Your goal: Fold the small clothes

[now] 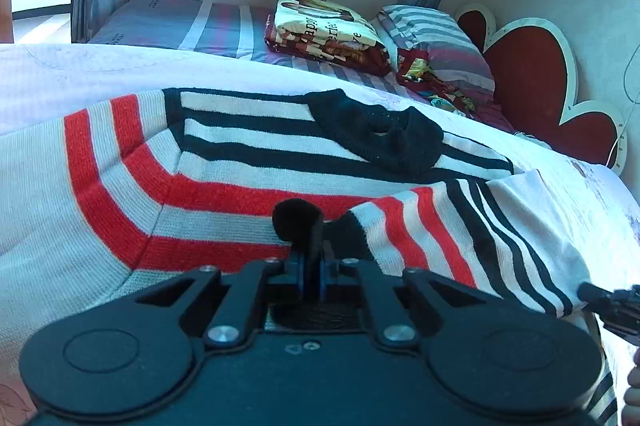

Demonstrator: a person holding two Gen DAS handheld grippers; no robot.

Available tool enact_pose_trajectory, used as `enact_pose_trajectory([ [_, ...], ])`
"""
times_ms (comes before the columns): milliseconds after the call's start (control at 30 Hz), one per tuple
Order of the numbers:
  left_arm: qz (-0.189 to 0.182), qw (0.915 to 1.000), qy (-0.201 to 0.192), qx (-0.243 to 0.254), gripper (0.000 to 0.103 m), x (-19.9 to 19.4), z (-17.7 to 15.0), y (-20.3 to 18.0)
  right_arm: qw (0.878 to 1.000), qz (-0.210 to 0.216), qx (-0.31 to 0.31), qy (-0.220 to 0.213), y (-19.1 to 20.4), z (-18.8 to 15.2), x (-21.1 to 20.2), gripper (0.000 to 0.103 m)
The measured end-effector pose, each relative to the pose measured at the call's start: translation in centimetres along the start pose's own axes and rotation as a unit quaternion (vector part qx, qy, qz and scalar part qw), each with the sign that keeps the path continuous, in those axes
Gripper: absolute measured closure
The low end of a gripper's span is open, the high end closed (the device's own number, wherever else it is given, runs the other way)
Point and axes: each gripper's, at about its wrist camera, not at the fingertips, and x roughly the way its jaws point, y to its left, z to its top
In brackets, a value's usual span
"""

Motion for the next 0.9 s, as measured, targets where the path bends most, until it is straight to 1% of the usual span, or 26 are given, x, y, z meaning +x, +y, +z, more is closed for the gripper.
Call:
enact_pose_trajectory([
  [33, -0.001, 1.0, -0.001, -0.001, 0.097, 0.1, -0.1, 0.1, 0.999, 0.02, -0.025, -0.013, 0.4, -0.1, -1.3, 0.073],
  [67, -0.003, 1.0, -0.003, -0.002, 0.097, 0.1, -0.1, 0.2, 0.998, 0.033, -0.049, -0.023, 0.9, -0.1, -2.2, 0.073],
  [100, -0.004, 1.0, -0.005, -0.002, 0.097, 0.0, -0.2, 0.3, 0.997, 0.033, -0.064, -0.033, 1.2, 0.2, -2.6, 0.073],
  [133, -0.005, 1.0, -0.007, -0.002, 0.097, 0.0, -0.3, 0.3, 0.996, 0.027, -0.075, -0.044, 1.4, 0.7, -2.5, 0.073],
  [200, -0.004, 0.9999, -0.01, -0.003, 0.097, 0.0, -0.6, 0.3, 0.996, 0.001, -0.075, -0.047, 1.0, 2.0, -1.1, 0.074],
  [233, -0.003, 0.9999, -0.011, -0.004, 0.097, 0.0, -0.6, 0.2, 0.996, -0.003, -0.076, -0.046, 0.8, 2.6, 0.0, 0.074],
  [267, -0.002, 0.9999, -0.012, -0.004, 0.097, -0.1, -0.7, 0.2, 0.996, -0.002, -0.082, -0.036, 0.7, 2.9, 1.0, 0.082],
  [300, -0.001, 0.9999, -0.011, -0.004, 0.097, -0.2, -0.7, 0.1, 0.995, -0.011, -0.1, -0.015, 0.9, 2.9, 2.3, 0.092],
  [333, 0.001, 0.9999, -0.011, -0.002, 0.097, -0.2, -0.6, 0.1, 0.988, -0.059, -0.143, 0.013, 1.2, 2.3, 3.9, 0.099],
  [367, 0.002, 0.9999, -0.013, -0.001, 0.097, -0.4, -0.5, 0.0, 0.982, -0.07, -0.175, 0.003, 1.4, 1.7, 4.1, 0.099],
  [433, 0.001, 0.9999, -0.014, -0.004, 0.097, -0.5, -0.4, 0.0, 0.98, -0.081, -0.183, 0.011, 1.9, 1.7, 4.5, 0.099],
  [467, 0.001, 0.9999, -0.013, -0.004, 0.097, -0.5, -0.5, 0.1, 0.98, -0.08, -0.183, 0.008, 2.1, 1.7, 4.4, 0.099],
  [500, 0.0, 0.9999, -0.014, -0.003, 0.097, -0.5, -0.5, 0.1, 0.981, -0.07, -0.18, -0.002, 2.2, 1.9, 4.2, 0.099],
  [567, -0.001, 0.9999, -0.014, -0.005, 0.097, -0.4, -0.6, 0.2, 0.981, -0.058, -0.179, -0.045, 2.5, 2.7, 3.7, 0.098],
  [600, -0.003, 0.9999, -0.014, -0.006, 0.097, -0.3, -0.6, 0.3, 0.982, -0.058, -0.171, -0.056, 2.4, 3.4, 4.0, 0.097],
  [633, -0.003, 0.9999, -0.014, -0.006, 0.096, -0.3, -0.6, 0.3, 0.986, -0.054, -0.15, -0.056, 2.1, 4.5, 4.7, 0.085],
  [667, -0.003, 0.9999, -0.015, -0.006, 0.096, -0.3, -0.6, 0.3, 0.99, -0.041, -0.127, -0.056, 1.5, 5.6, 5.2, 0.065],
  [700, -0.003, 0.9999, -0.015, -0.004, 0.096, -0.4, -0.7, 0.2, 0.991, -0.031, -0.115, -0.061, 1.1, 6.3, 6.0, 0.064],
  [733, -0.002, 0.9999, -0.015, -0.003, 0.096, -0.4, -0.7, 0.1, 0.992, -0.031, -0.107, -0.059, 0.9, 7.3, 7.0, 0.064],
  [833, -0.003, 0.9999, -0.016, -0.003, 0.096, -0.4, -0.7, 0.1, 0.995, -0.024, -0.091, -0.035, 0.1, 9.0, 9.8, 0.064],
  [900, -0.004, 0.9998, -0.017, -0.004, 0.096, -0.4, -0.7, 0.1, 0.995, -0.041, -0.085, -0.013, -0.7, 9.5, 11.2, 0.064],
])
